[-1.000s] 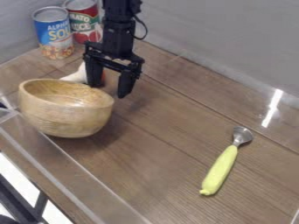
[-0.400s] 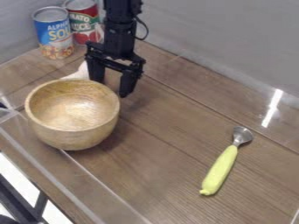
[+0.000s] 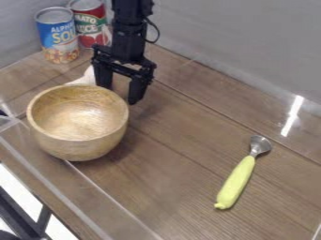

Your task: Remove mushroom from inside the brown bowl and place it on the table

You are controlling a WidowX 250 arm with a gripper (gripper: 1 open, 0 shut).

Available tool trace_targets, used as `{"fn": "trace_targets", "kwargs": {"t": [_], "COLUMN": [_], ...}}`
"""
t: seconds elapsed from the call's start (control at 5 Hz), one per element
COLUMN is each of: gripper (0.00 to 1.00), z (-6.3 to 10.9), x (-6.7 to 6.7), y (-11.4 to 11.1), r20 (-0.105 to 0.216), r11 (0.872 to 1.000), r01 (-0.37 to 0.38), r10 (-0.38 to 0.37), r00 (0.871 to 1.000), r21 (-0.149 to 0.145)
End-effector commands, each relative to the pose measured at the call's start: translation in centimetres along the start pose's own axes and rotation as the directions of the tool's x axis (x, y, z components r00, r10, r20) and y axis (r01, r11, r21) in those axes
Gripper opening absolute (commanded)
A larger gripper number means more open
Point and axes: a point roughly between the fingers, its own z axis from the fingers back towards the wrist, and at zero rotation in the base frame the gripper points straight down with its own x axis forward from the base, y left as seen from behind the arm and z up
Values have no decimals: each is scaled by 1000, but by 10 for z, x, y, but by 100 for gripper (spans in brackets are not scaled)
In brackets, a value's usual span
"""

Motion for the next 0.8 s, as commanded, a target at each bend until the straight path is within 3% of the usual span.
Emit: {"fn": "trace_targets", "kwargs": {"t": [0.0, 0.6], "gripper": [100, 100], "z": [14, 13], "x": [7, 7], "y": [1, 1], "r20": [43, 39], "r11": [1000, 999], "r01": [12, 26], "r10": [-13, -27], "r00": [999, 999], "r21": [23, 30]}}
